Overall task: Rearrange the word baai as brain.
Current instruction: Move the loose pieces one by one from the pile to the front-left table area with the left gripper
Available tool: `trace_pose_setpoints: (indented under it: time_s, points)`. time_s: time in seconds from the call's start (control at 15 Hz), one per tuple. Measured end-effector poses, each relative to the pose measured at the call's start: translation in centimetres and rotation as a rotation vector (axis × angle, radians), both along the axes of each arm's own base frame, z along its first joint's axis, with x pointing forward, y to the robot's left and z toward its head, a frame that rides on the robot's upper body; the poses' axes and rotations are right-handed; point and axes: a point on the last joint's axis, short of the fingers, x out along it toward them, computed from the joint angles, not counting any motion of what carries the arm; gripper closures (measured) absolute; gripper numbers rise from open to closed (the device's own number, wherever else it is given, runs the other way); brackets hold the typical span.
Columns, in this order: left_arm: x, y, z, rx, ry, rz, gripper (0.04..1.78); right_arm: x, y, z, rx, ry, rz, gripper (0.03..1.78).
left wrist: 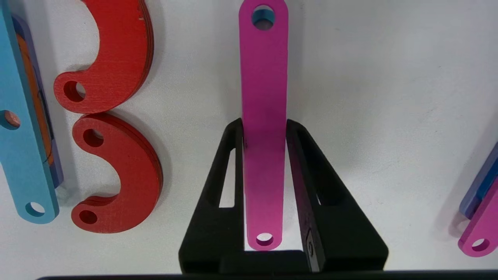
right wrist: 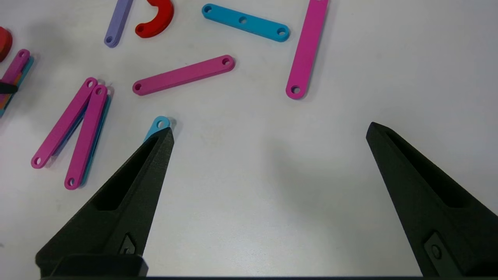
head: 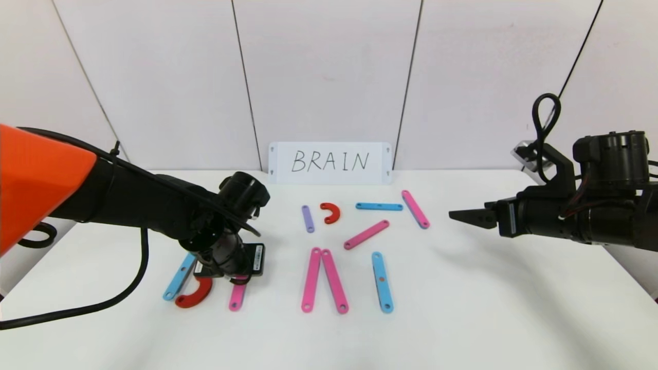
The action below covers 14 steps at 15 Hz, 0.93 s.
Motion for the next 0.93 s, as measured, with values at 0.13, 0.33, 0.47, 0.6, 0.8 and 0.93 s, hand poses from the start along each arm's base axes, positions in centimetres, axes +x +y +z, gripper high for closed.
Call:
trace_pose_setpoints:
  time_s: [0.13,0.33,0.47,0.6,0.8,0.93]
  points:
    - [-0.03,0.02,0.11,-0.001,-0.003,0.001,1.17,0.01,0.02,-0.04,0.000,0.001,0.001,0.08]
    - [-0.03,0.05,0.19,-0.003,-0.006,0.001,0.65,-0.01,0.13,-0.10,-0.002,0.003,0.005,0.08]
    - [-0.04,0.02,0.21,-0.003,-0.007,0.001,0.36,-0.02,0.25,-0.15,-0.003,0.004,0.008,0.08]
    - [-0.06,0.02,0.26,-0.005,-0.008,0.001,0.17,-0.03,0.30,-0.17,-0.003,0.005,0.009,0.08]
    - [-0.19,0.04,0.56,-0.016,-0.013,-0.001,0.07,-0.01,0.31,-0.23,-0.004,0.007,0.008,0.08]
    - [-0.30,0.09,0.77,-0.017,-0.019,0.000,0.07,0.00,0.32,-0.25,-0.005,0.008,0.008,0.08]
